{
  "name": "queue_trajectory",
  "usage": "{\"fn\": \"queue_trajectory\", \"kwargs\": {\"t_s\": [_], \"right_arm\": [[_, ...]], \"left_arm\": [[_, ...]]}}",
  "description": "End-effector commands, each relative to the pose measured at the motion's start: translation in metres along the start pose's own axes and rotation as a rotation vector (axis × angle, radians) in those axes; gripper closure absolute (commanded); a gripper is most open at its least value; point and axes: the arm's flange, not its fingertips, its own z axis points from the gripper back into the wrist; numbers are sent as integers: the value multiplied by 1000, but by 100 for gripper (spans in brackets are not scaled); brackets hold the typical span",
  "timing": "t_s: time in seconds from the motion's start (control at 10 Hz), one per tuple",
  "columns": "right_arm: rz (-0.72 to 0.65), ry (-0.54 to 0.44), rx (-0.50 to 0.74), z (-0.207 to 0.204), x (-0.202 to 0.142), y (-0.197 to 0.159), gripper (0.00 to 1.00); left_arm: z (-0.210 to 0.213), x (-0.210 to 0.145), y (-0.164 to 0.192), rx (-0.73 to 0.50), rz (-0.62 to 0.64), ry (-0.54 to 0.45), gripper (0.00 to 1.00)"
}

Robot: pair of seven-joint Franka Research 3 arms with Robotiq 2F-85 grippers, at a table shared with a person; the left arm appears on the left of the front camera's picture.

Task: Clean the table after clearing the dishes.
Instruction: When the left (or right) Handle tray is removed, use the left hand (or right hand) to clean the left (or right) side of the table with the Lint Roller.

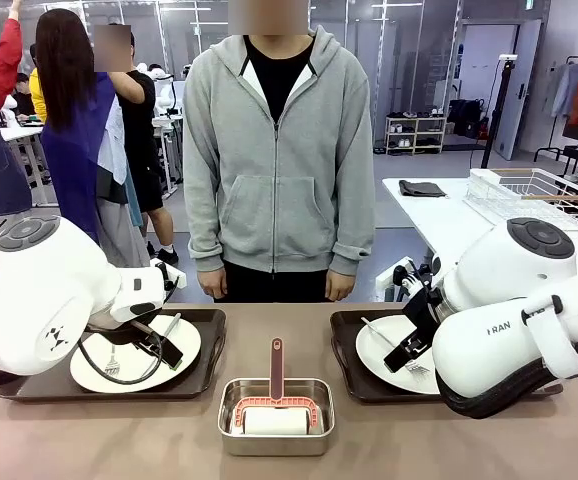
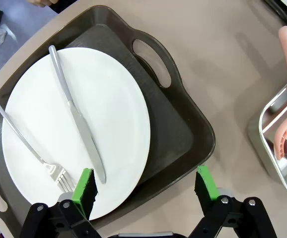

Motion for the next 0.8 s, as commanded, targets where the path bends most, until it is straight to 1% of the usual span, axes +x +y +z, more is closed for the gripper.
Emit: {"fn": "queue_trajectory", "kwargs": {"t_s": [0.0,0.1,0.2,0.3,0.4,0.5,0.6,0.7], "right_arm": [[-1,0,1,0,0,0,0],[0,0,0,0,0,0,0],[-34,-12,50,8,24,-19,0],[-84,-22,147,19,43,-40,0],[-104,-21,272,32,56,-59,0],[-205,-42,409,42,63,-75,0],[-264,-59,602,49,62,-92,0],[-324,-64,787,47,56,-106,0]], "left_arm": [[0,0,0,0,0,0,0],[-3,14,6,-17,6,13,0],[3,34,21,-49,35,48,0],[16,49,42,-203,50,39,0],[30,63,70,-297,101,49,0],[42,68,93,-359,150,53,0],[55,67,114,-604,188,1,0],[60,61,134,-883,264,-34,0]]}}
